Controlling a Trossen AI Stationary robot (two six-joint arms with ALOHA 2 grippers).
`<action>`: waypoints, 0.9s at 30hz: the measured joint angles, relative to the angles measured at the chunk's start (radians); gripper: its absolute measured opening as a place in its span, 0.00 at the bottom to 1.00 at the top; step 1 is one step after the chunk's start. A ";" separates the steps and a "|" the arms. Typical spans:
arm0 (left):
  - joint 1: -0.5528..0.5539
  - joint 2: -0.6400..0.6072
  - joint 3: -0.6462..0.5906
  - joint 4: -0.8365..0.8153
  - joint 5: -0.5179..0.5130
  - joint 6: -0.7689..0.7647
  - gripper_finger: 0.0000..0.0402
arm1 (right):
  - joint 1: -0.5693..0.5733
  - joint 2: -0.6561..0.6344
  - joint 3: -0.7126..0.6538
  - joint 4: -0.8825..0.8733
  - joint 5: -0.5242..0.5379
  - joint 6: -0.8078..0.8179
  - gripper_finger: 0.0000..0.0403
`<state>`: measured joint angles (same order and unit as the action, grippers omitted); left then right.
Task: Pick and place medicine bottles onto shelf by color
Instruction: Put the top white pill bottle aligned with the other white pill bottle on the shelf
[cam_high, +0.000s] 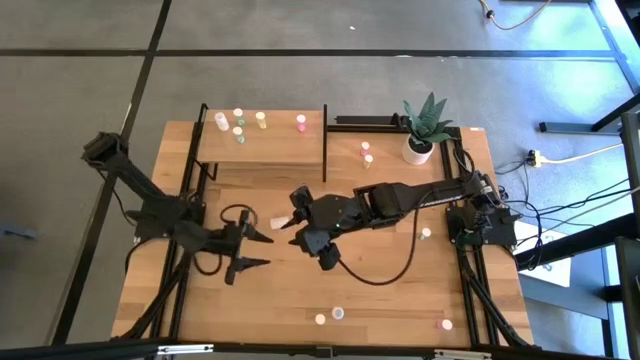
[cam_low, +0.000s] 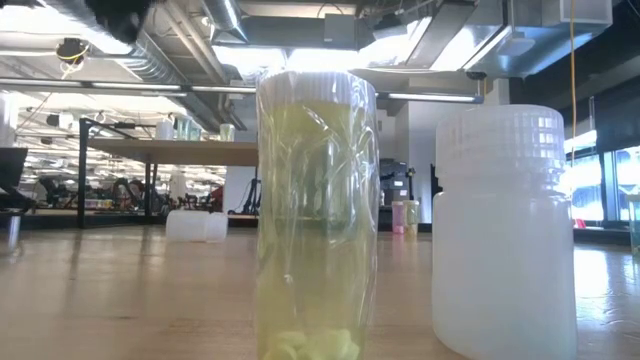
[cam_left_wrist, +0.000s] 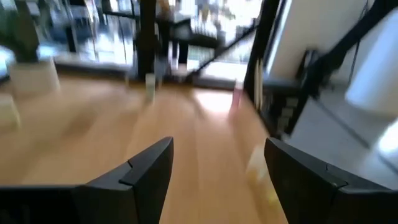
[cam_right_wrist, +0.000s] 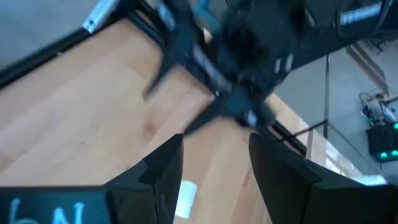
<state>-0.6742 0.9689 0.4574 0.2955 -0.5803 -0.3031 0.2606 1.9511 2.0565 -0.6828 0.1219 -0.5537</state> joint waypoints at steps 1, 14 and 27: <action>0.019 -0.008 0.005 -0.069 0.040 -0.037 0.61 | 0.008 0.000 0.008 0.000 0.000 0.001 0.46; 0.340 0.056 0.180 -0.629 0.374 -0.163 0.61 | 0.075 -0.002 0.088 -0.003 0.042 0.089 0.46; 0.558 0.248 0.181 -0.633 0.618 -0.016 0.61 | 0.073 -0.001 0.083 -0.018 0.321 0.285 0.46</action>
<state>-0.1159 1.2174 0.6384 -0.3377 0.0374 -0.3187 0.3340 1.9505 2.1395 -0.7006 0.4427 -0.2691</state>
